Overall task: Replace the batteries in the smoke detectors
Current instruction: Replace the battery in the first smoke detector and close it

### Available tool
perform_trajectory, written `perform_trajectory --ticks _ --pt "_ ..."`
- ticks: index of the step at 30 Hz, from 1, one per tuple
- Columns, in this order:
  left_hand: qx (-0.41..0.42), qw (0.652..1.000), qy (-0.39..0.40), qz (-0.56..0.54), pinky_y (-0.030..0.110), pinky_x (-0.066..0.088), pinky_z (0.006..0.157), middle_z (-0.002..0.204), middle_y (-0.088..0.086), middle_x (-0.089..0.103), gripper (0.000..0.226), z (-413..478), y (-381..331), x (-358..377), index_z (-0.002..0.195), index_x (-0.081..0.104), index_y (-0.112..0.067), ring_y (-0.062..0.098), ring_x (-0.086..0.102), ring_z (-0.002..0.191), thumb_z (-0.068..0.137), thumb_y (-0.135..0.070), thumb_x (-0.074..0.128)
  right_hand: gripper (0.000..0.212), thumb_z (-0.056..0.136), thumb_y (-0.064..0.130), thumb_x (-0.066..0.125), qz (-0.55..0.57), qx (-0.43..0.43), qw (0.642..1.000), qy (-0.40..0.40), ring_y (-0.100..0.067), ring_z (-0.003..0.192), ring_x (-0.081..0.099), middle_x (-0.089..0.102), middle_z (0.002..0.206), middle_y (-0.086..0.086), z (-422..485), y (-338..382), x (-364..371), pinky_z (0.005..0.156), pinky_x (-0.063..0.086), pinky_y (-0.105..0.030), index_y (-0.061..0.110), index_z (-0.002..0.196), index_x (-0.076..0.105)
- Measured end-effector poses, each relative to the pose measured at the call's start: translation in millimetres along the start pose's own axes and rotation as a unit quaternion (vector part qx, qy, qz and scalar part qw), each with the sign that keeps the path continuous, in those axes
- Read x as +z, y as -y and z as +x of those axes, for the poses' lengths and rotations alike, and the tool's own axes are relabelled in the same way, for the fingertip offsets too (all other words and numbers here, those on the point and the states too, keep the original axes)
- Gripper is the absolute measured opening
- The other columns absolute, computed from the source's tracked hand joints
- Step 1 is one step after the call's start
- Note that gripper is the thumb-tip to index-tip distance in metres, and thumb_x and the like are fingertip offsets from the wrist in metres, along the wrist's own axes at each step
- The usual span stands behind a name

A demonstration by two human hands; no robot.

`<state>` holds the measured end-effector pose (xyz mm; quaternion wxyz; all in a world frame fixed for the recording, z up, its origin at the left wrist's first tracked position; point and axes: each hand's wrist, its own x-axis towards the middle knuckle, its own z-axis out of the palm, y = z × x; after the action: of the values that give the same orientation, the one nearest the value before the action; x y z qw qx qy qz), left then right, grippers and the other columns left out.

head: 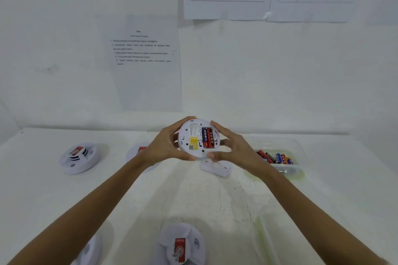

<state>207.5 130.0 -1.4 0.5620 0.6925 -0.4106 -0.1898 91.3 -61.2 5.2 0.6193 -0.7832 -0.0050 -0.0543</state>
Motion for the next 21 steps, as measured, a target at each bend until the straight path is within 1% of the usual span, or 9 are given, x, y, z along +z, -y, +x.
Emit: perform_trajectory --ticks 2,5,7,9,11,13,15,17,21 --pt "0.014 1.0 0.019 0.02 0.034 0.052 0.091 0.129 -0.007 0.057 0.096 3.9 -9.5 6.9 0.136 0.042 -0.024 0.015 0.053 0.12 0.052 -0.014 0.087 0.088 0.066 0.006 0.081 -0.057 -0.036 0.997 -0.023 -0.012 0.109 0.056 0.046 0.128 0.015 -10.6 0.2 -6.8 0.083 0.055 -0.029 0.038 0.134 0.035" --pt "0.048 0.994 0.064 0.07 0.022 0.049 0.091 0.139 -0.008 0.046 0.103 12.2 -21.4 23.8 0.142 0.031 -0.026 0.009 0.048 0.124 0.056 -0.009 0.086 0.09 0.061 0.0 0.082 -0.057 -0.07 0.993 -0.079 -0.013 0.103 0.057 0.045 0.124 0.017 -34.7 2.9 -16.9 0.075 0.057 -0.025 0.035 0.133 0.039" --pt "0.073 0.989 0.087 0.097 0.017 0.047 0.091 0.143 -0.01 0.039 0.105 16.2 -27.6 39.5 0.141 0.025 -0.031 0.004 0.044 0.126 0.056 -0.019 0.085 0.09 0.059 -0.002 0.083 -0.058 -0.078 0.988 -0.117 -0.011 0.099 0.058 0.046 0.124 0.016 -52.7 4.4 -23.3 0.076 0.057 -0.025 0.034 0.13 0.042" --pt "0.094 0.985 0.099 0.103 0.018 0.046 0.092 0.142 -0.012 0.038 0.106 19.1 -32.6 57.2 0.141 0.024 -0.032 0.003 0.042 0.127 0.054 -0.028 0.085 0.091 0.056 -0.001 0.085 -0.066 -0.082 0.983 -0.15 -0.008 0.097 0.059 0.047 0.125 0.013 -71.6 4.5 -29.6 0.077 0.056 -0.023 0.035 0.128 0.043" --pt "0.126 0.979 0.107 0.119 0.015 0.044 0.095 0.139 -0.016 0.039 0.107 21.5 -37.6 77.1 0.14 0.027 -0.031 0.0 0.041 0.126 0.051 -0.037 0.087 0.091 0.055 0.002 0.086 -0.084 -0.079 0.976 -0.183 -0.002 0.098 0.058 0.048 0.124 0.014 -92.1 2.7 -36.6 0.076 0.054 -0.018 0.036 0.127 0.043" --pt "0.155 0.972 0.112 0.135 0.013 0.041 0.097 0.135 -0.018 0.042 0.104 23.5 -40.8 96.5 0.136 0.031 -0.033 -0.001 0.043 0.123 0.049 -0.047 0.086 0.089 0.056 0.006 0.086 -0.124 -0.075 0.967 -0.211 -0.003 0.1 0.058 0.049 0.122 0.017 -112.3 -0.3 -42.6 0.078 0.054 -0.019 0.032 0.129 0.042" --pt "0.16 0.971 0.117 0.132 0.011 0.041 0.095 0.131 -0.017 0.046 0.1 24.7 -41.5 113.6 0.133 0.036 -0.029 -0.004 0.045 0.119 0.048 -0.037 0.089 0.086 0.057 0.009 0.087 -0.149 -0.074 0.96 -0.225 -0.008 0.106 0.056 0.048 0.123 0.018 -131.8 -5.5 -48.7 0.081 0.055 -0.025 0.03 0.129 0.044" --pt "0.157 0.971 0.128 0.124 0.007 0.041 0.091 0.128 -0.017 0.047 0.1 25.3 -40.0 128.8 0.134 0.04 -0.023 -0.009 0.046 0.115 0.047 -0.024 0.09 0.079 0.059 0.01 0.086 -0.159 -0.073 0.959 -0.223 -0.005 0.11 0.053 0.045 0.129 0.018 -151.1 -10.4 -53.7 0.077 0.057 -0.025 0.031 0.126 0.05" --pt "0.137 0.974 0.147 0.102 0.01 0.047 0.083 0.127 -0.017 0.05 0.103 23.4 -35.6 152.0 0.131 0.043 -0.029 -0.007 0.049 0.112 0.042 -0.018 0.093 0.056 0.073 0.019 0.077 -0.188 -0.052 0.955 -0.223 0.002 0.109 0.051 0.044 0.132 0.016 -177.1 -16.9 -60.8 0.074 0.056 -0.021 0.032 0.122 0.054"
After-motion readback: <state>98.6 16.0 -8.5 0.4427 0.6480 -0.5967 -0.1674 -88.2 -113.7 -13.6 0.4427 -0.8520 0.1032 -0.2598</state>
